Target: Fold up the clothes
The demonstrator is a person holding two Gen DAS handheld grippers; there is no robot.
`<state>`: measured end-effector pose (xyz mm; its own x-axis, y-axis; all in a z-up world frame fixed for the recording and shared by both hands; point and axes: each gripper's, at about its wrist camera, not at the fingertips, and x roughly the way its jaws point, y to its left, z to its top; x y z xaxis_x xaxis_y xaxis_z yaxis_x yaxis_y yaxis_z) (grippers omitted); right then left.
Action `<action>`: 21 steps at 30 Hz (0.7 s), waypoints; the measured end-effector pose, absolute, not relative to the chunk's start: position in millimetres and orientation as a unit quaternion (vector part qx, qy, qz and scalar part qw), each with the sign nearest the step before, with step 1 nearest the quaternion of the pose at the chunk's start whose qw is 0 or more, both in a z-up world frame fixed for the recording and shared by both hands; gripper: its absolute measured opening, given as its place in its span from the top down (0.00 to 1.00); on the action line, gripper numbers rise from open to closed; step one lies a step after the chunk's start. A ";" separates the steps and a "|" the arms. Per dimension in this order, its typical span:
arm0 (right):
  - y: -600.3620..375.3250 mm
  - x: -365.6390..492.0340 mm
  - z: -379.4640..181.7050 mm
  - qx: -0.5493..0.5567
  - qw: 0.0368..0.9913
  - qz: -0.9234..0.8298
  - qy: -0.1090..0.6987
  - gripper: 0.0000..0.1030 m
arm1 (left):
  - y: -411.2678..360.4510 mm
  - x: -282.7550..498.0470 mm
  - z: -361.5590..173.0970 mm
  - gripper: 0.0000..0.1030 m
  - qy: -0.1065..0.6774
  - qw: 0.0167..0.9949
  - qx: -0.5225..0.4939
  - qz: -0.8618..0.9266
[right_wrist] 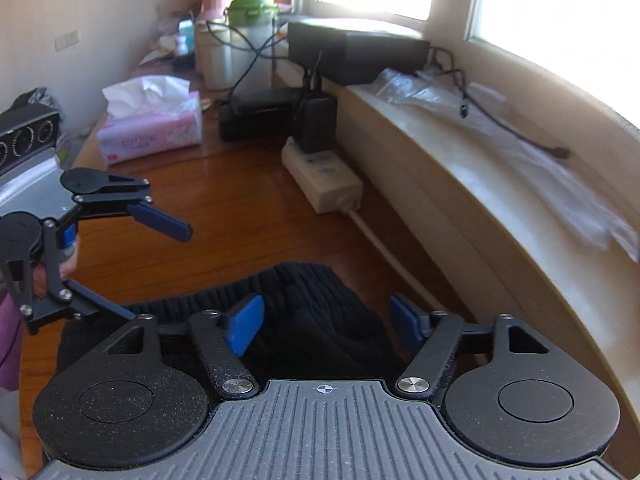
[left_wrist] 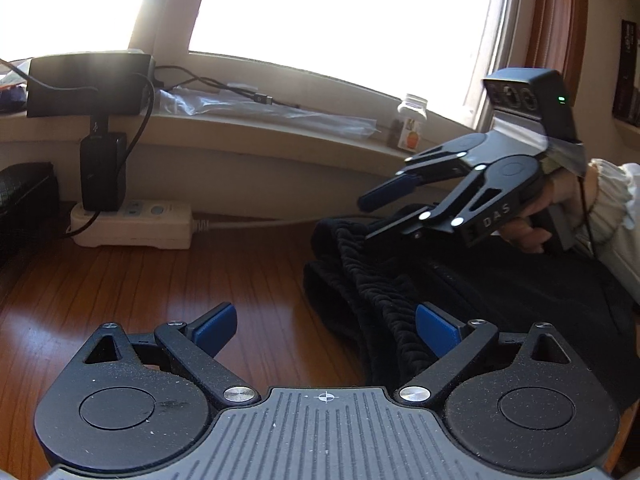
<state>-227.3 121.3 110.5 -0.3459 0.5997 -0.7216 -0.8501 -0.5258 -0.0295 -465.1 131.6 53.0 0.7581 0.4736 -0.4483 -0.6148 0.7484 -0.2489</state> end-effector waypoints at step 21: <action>17.5 -221.1 179.1 -0.315 0.431 0.841 0.088 0.85 | 128.3 -439.3 68.5 0.06 0.123 0.949 -0.210 0.200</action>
